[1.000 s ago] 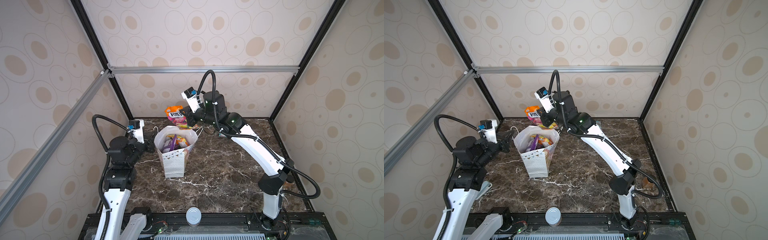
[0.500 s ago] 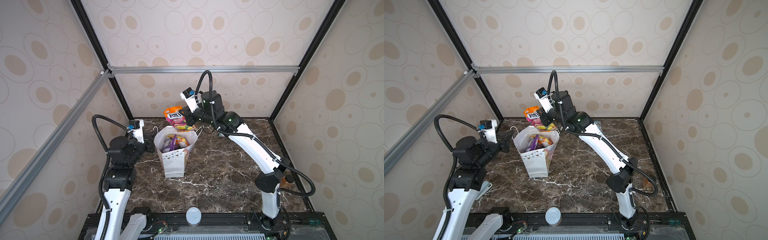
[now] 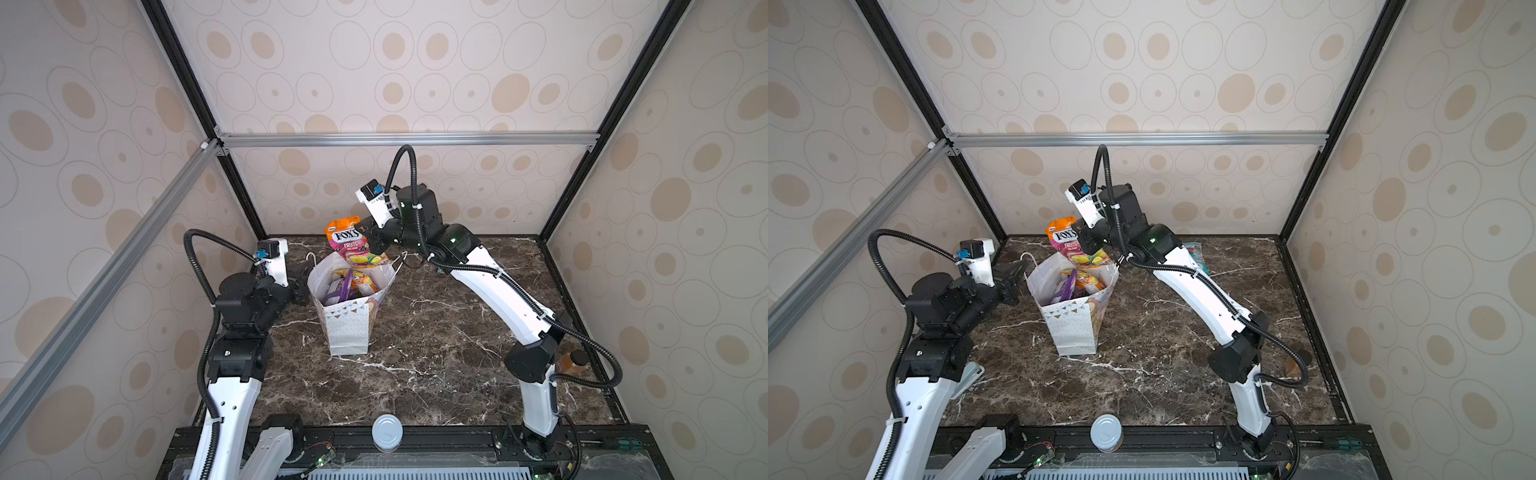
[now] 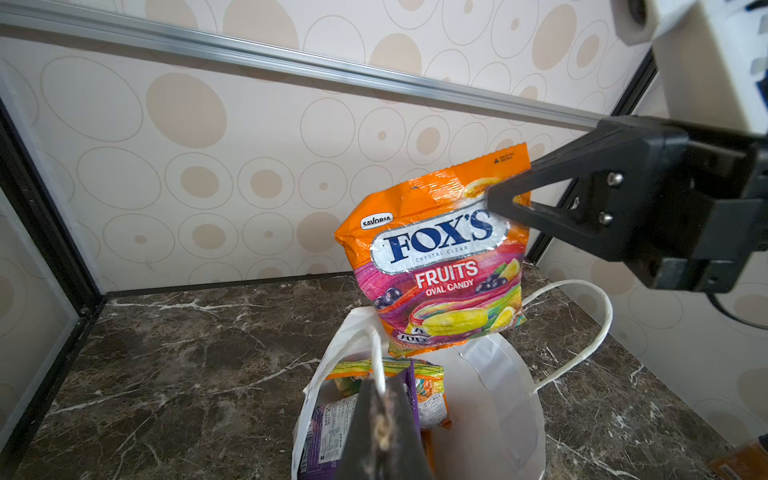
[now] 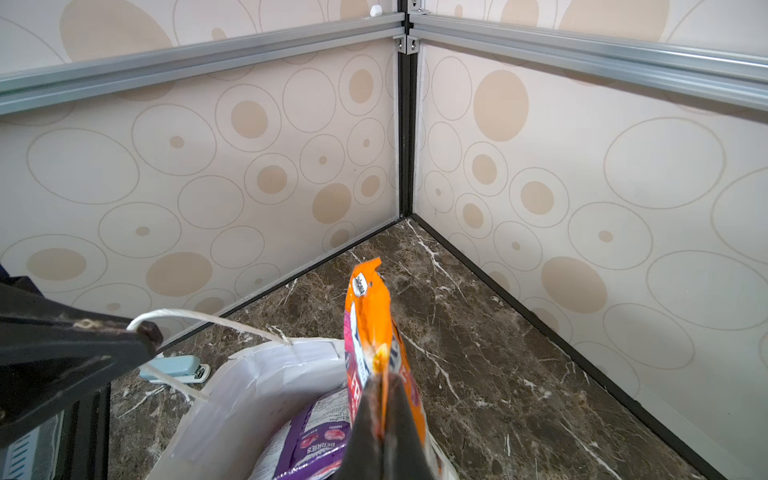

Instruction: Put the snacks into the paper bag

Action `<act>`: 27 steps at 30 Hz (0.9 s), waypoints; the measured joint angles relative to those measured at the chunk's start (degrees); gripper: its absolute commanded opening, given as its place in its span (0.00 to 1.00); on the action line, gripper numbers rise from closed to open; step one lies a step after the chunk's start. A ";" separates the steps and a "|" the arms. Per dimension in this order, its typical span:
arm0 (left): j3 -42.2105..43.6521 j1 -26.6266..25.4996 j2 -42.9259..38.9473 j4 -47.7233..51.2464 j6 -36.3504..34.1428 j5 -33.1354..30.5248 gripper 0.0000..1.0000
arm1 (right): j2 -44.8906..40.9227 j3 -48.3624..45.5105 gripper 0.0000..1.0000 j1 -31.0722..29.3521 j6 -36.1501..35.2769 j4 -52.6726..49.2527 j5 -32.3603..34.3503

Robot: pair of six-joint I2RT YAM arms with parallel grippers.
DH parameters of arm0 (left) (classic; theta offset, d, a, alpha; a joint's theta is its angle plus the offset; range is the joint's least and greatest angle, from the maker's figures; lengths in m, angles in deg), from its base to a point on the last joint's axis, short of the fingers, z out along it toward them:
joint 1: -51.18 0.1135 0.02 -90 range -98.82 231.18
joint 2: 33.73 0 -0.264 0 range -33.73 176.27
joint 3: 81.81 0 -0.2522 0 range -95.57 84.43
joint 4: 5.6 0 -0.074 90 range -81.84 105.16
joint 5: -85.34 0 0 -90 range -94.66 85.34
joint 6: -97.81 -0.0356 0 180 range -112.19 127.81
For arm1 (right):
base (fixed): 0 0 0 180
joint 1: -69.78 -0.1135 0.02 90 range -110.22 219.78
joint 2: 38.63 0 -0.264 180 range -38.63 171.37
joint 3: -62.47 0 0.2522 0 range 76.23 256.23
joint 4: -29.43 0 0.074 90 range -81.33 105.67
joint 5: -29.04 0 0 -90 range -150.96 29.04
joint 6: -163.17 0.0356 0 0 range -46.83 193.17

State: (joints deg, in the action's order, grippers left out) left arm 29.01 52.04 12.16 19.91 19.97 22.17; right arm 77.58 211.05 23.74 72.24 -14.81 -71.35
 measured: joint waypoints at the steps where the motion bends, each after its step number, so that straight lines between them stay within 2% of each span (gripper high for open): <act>1: 0.00 0.00 0.00 0.02 0.00 -0.02 0.00 | 0.31 0.00 0.00 0.00 -0.02 0.11 -0.20; 13: 0.00 0.00 0.00 0.39 0.00 -1.68 0.00 | 2.40 -0.39 0.00 1.25 2.03 4.35 -5.33; 27: 0.00 0.00 0.02 1.22 -0.28 -4.11 0.00 | 2.36 -10.36 0.02 2.36 5.20 16.46 -9.79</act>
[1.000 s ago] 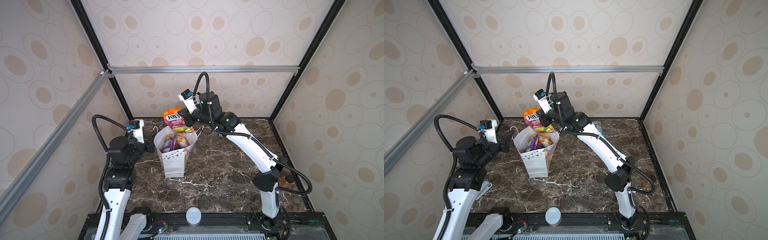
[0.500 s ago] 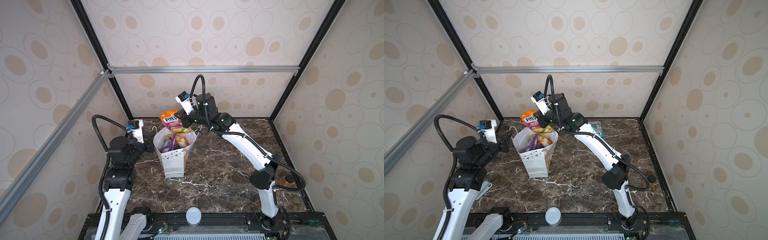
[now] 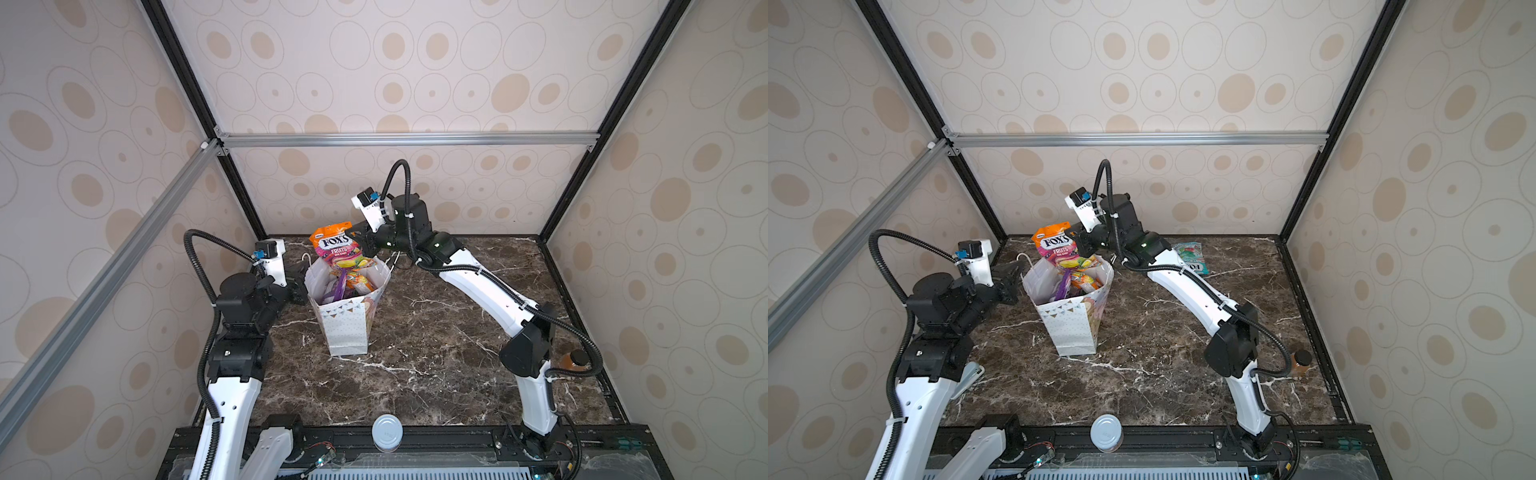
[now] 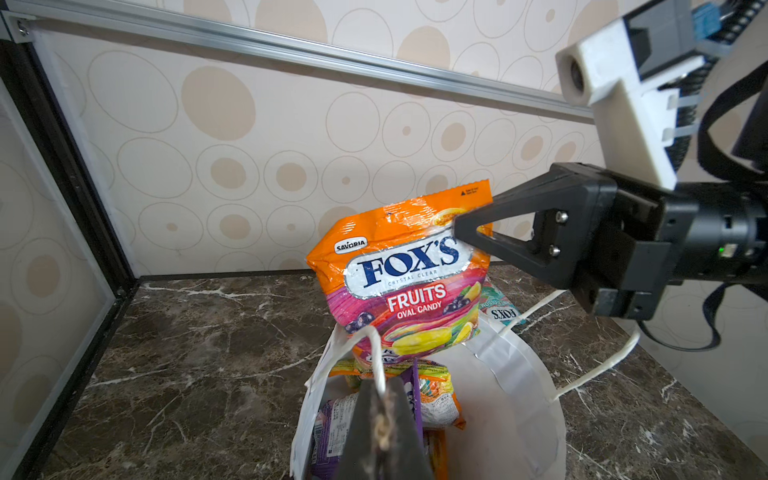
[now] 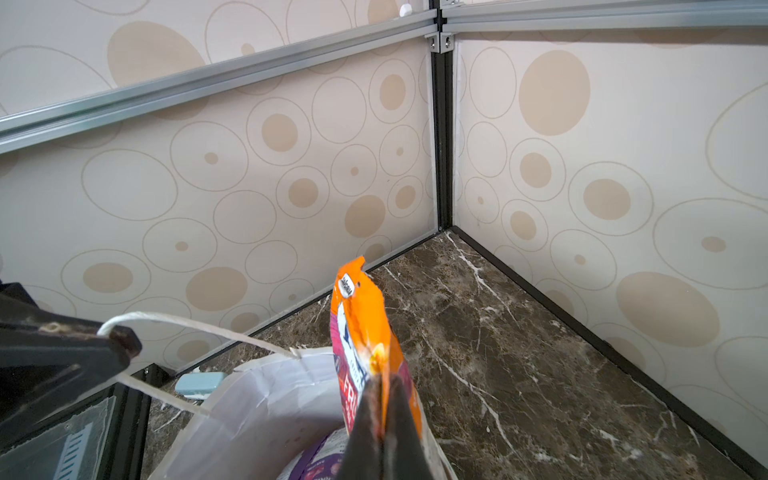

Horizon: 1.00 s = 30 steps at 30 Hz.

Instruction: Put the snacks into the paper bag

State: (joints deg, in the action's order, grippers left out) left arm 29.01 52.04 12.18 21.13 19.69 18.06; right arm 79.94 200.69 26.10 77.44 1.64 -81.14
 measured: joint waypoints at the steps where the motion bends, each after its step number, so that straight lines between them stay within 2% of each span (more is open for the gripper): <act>1: 0.00 0.00 0.00 0.00 -0.11 -0.15 0.00 | -0.07 -1.18 0.02 0.09 0.17 0.90 -0.20; 6: 0.00 0.00 0.00 0.24 -0.37 -0.85 0.00 | -0.17 -5.73 0.10 0.37 0.94 3.48 -0.81; 13: 0.00 0.07 0.00 0.50 -0.61 -1.31 0.00 | -1.40 -7.74 0.41 0.42 0.92 4.35 -0.74; 18: 0.00 0.07 -0.07 0.52 -0.79 -1.64 0.00 | -4.50 -8.50 0.46 0.42 -0.09 3.89 0.20; 22: 0.00 0.07 -0.15 0.52 -0.81 -1.88 0.00 | -7.52 -6.60 0.48 0.09 0.24 -2.10 5.53; 26: 0.00 0.07 -0.22 0.55 -0.81 -2.05 0.00 | -8.59 0.11 0.61 -1.31 0.22 -12.15 14.99; 30: 0.00 0.07 -0.28 0.61 -0.81 -2.27 0.00 | -9.25 6.67 0.69 -4.57 -2.93 -20.41 18.58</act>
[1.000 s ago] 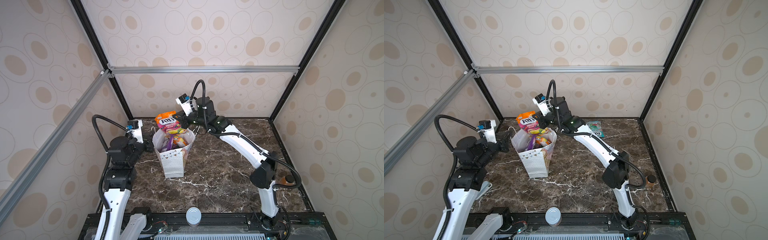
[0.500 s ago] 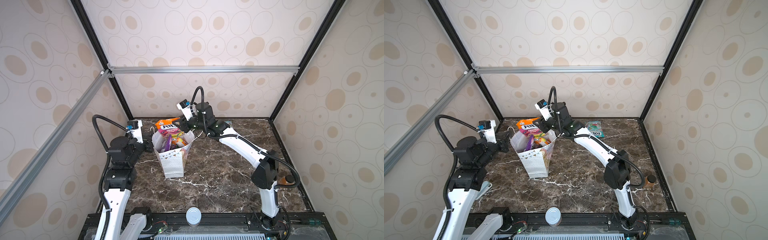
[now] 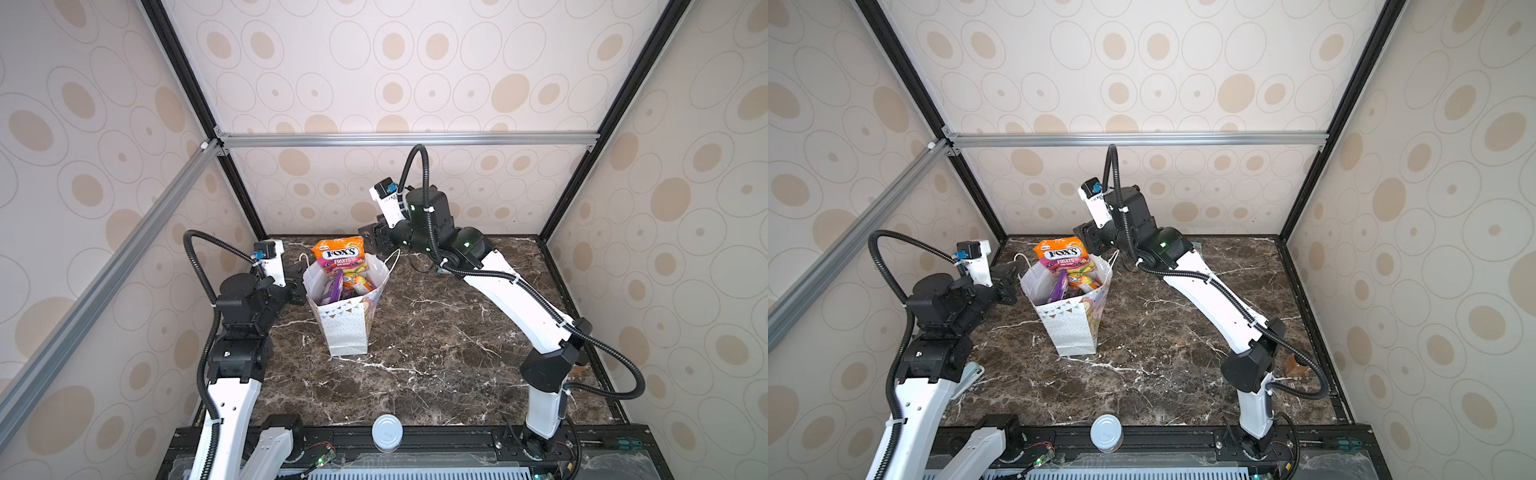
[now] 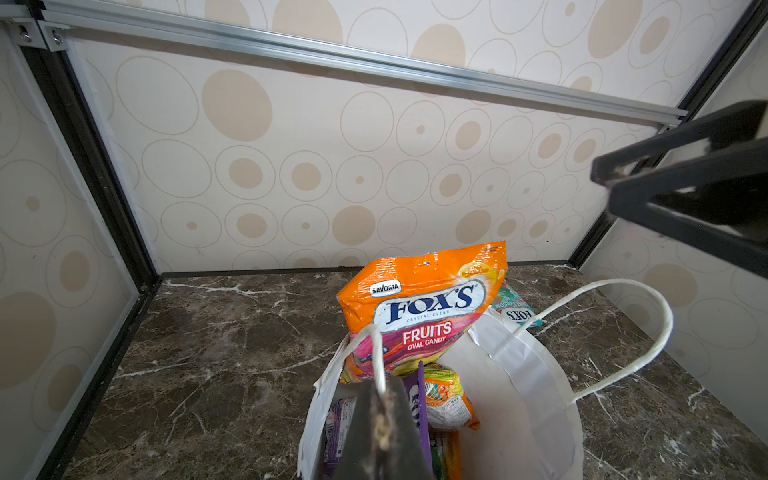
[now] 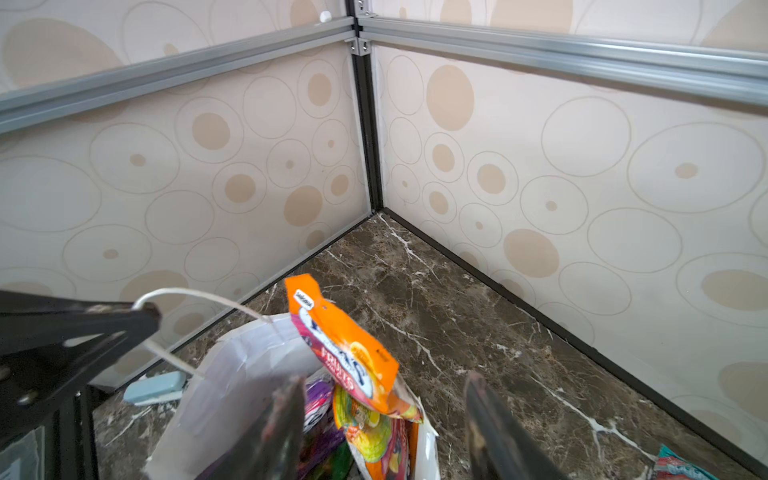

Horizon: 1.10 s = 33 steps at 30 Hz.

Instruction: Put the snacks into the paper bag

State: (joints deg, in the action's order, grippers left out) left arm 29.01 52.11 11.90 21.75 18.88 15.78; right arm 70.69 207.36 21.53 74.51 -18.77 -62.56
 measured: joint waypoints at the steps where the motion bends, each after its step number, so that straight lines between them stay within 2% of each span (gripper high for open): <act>1: 0.00 0.00 -0.02 0.02 0.00 -0.07 0.00 | 0.46 2.23 0.70 -0.72 -0.85 -2.12 0.09; 7: 0.00 0.04 -0.20 0.31 0.00 -0.66 0.00 | 7.48 16.79 0.78 -1.42 -4.96 -11.26 1.01; 16: 0.00 0.04 -0.22 0.33 0.00 -0.85 0.00 | 16.13 17.51 0.79 1.20 -6.60 -16.00 -0.81; 22: 0.00 0.04 -0.22 0.33 0.00 -0.87 0.00 | 17.25 17.46 0.76 2.71 -6.78 -16.48 -2.78; 29: 0.00 0.07 -0.22 0.33 0.00 -0.85 0.00 | 18.51 17.49 0.41 2.67 -6.34 -14.95 -8.39; 33: 0.00 0.07 -0.22 0.44 0.00 -0.85 0.00 | 19.61 17.49 0.15 2.62 -6.08 -14.01 -10.21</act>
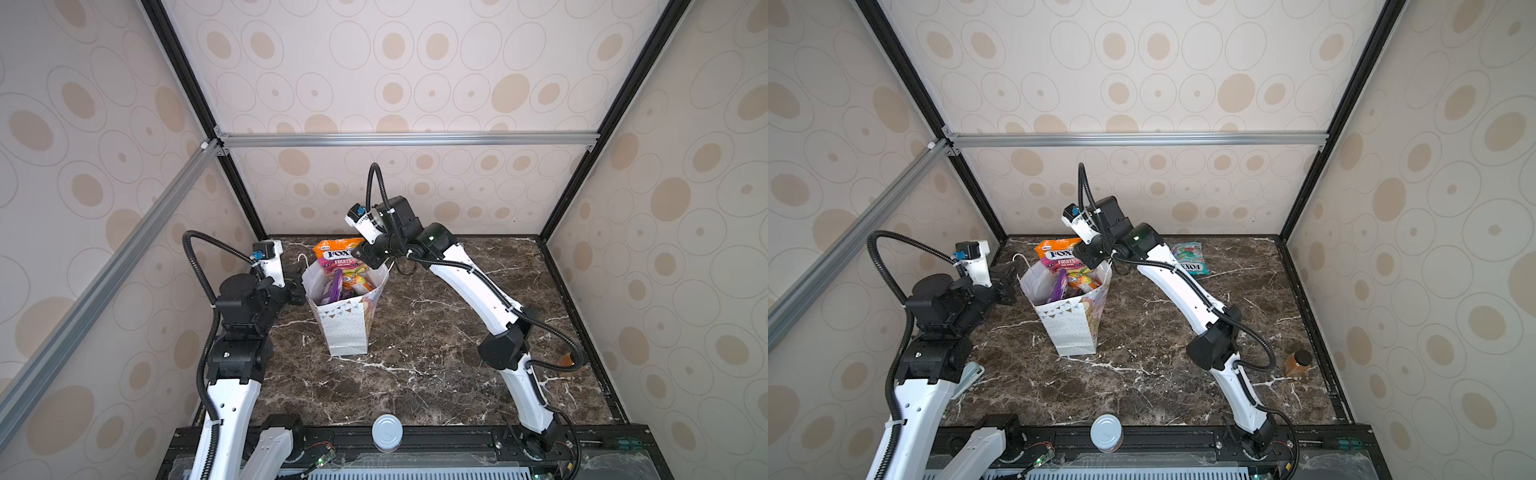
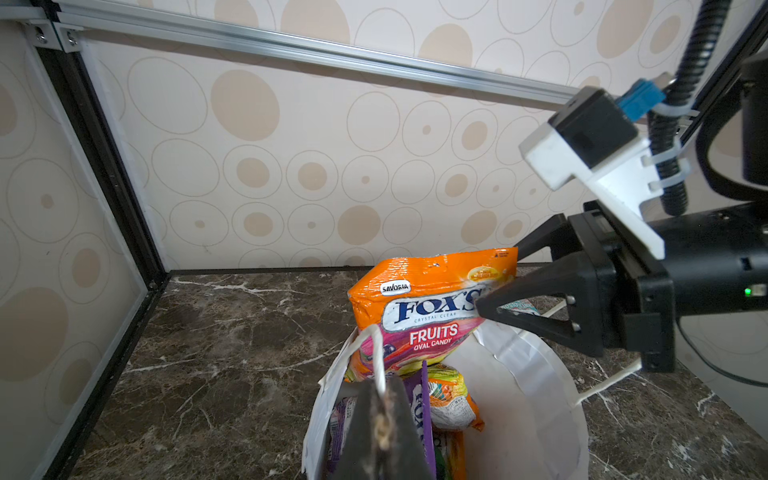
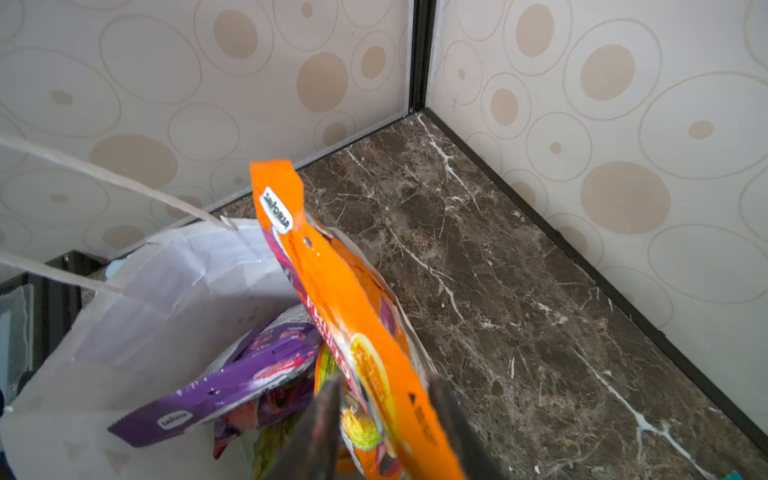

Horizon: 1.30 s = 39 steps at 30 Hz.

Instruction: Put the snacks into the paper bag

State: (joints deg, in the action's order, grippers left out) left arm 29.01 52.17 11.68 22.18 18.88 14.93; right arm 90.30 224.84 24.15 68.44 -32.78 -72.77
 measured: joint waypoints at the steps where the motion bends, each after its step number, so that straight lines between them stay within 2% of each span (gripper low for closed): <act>1: 0.00 0.00 0.00 0.04 0.00 0.00 0.00 | 0.11 -0.02 0.10 0.00 -0.24 0.07 -0.17; 4: 0.00 0.00 0.00 0.02 0.00 0.00 0.00 | 0.11 0.00 0.00 -0.02 0.20 0.11 -0.09; 8: 0.00 0.02 0.00 -0.02 0.00 0.02 0.00 | 0.00 0.00 0.00 -0.33 1.22 0.44 2.73; 18: 0.00 0.02 -0.15 -0.02 0.00 0.00 0.00 | -4.61 -0.02 0.00 -6.43 3.76 1.33 21.77; 27: 0.00 0.02 -0.15 0.00 0.00 -0.02 0.00 | -7.30 -0.02 0.00 -9.86 6.67 4.22 35.52; 35: 0.00 0.02 -0.22 0.00 0.00 -0.02 0.00 | -7.30 -1.16 0.00 -12.07 8.83 3.80 43.43; 39: 0.00 0.02 -0.22 0.02 0.00 0.00 0.00 | -7.32 -1.55 0.00 -13.86 8.11 3.67 44.65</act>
State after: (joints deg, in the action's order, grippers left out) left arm 29.01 52.19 11.46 22.20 18.88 14.93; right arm 82.98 223.29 10.29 76.54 -29.11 -28.12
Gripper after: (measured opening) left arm 0.048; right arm 0.042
